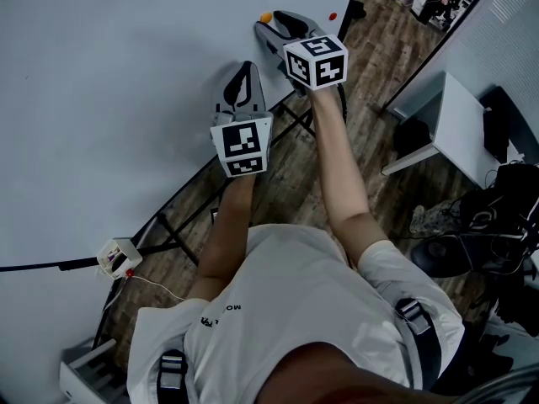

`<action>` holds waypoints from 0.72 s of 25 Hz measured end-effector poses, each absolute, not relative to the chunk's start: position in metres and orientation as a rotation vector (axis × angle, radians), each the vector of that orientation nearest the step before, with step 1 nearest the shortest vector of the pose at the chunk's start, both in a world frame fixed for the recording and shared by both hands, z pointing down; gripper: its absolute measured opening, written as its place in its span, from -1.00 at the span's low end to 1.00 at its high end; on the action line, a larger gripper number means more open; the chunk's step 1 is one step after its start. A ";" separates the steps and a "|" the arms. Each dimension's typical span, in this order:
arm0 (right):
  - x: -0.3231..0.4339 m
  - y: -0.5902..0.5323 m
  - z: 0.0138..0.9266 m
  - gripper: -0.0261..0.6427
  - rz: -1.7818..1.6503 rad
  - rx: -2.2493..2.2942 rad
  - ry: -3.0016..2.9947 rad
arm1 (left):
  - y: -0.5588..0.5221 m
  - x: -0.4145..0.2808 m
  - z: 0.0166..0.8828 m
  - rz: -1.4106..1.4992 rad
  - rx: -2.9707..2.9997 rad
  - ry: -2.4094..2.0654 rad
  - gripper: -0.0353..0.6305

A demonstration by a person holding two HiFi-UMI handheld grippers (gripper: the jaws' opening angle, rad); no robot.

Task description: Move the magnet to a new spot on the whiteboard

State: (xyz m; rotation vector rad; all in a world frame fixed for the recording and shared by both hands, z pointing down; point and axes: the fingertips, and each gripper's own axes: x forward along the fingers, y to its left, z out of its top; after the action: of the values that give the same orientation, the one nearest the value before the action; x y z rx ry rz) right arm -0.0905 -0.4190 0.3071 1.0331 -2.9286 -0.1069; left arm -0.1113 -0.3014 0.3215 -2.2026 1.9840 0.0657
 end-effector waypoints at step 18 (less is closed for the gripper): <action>-0.096 -0.423 0.310 -0.53 -0.131 1.034 -2.928 | -0.307 -0.118 0.329 0.061 -2.206 1.994 -0.88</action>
State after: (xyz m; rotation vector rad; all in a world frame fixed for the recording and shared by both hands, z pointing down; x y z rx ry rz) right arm -0.0960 -0.4234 0.3096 1.0335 -2.9278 -0.1314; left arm -0.1180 -0.3071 0.3288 -2.2058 1.9937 0.0605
